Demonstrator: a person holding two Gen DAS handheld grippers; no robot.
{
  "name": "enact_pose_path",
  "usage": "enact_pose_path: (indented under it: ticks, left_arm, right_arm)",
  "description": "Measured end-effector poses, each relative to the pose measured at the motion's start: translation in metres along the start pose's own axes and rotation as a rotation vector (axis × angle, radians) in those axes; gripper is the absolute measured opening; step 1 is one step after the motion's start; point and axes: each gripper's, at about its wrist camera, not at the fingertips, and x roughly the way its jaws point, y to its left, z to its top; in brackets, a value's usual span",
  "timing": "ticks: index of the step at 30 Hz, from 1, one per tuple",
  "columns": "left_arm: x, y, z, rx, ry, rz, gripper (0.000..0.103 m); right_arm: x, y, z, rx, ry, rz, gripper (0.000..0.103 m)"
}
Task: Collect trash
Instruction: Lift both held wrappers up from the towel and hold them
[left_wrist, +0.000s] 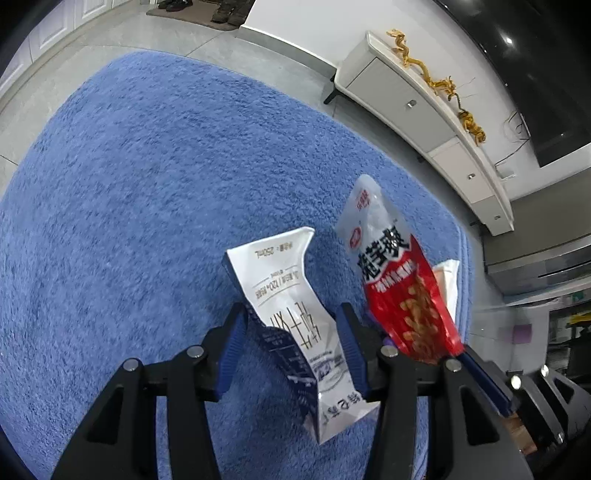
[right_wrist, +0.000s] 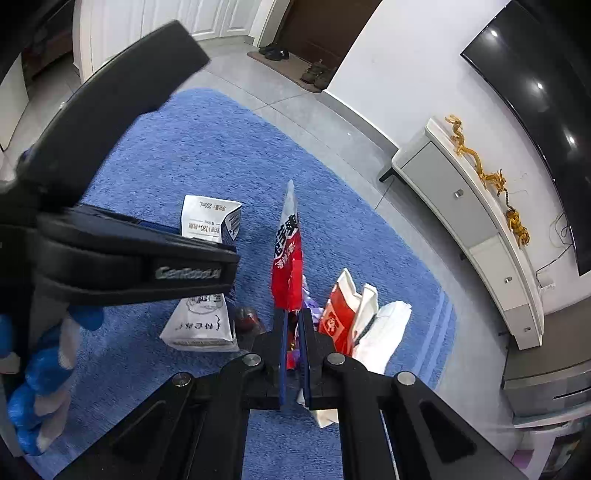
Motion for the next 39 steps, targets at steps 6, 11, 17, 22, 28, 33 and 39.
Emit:
enact_pose_path:
  ticks: [6,11,17,22,28,33,39]
  left_arm:
    - [0.012,-0.013,0.011,0.041,0.001,0.058,0.048]
    - [0.023,-0.012,0.016,0.068,0.009,0.067,0.049]
    - [0.025,-0.009,0.015,0.093,0.023,0.060,0.049]
    - [0.026,-0.009,0.016,0.106,0.036,0.037,0.049]
    - [0.021,0.006,0.021,0.117,0.040,0.053,0.047]
    - [0.018,0.020,0.026,0.109,0.046,0.052,0.046]
    - [0.016,0.024,0.025,0.124,0.044,0.030,0.046]
  right_arm:
    - [0.006,-0.010,-0.003,0.020,0.012,0.009,0.006]
    - [0.015,-0.011,-0.002,0.031,0.026,0.023,0.006]
    - [0.022,-0.015,0.002,0.056,0.038,0.044,0.006]
    - [0.026,-0.014,0.005,0.064,0.042,0.053,0.006]
    - [0.032,-0.010,0.012,0.061,0.044,0.069,0.006]
    - [0.038,-0.006,0.019,0.061,0.047,0.076,0.019]
    - [0.047,-0.004,0.030,0.065,0.047,0.072,0.032]
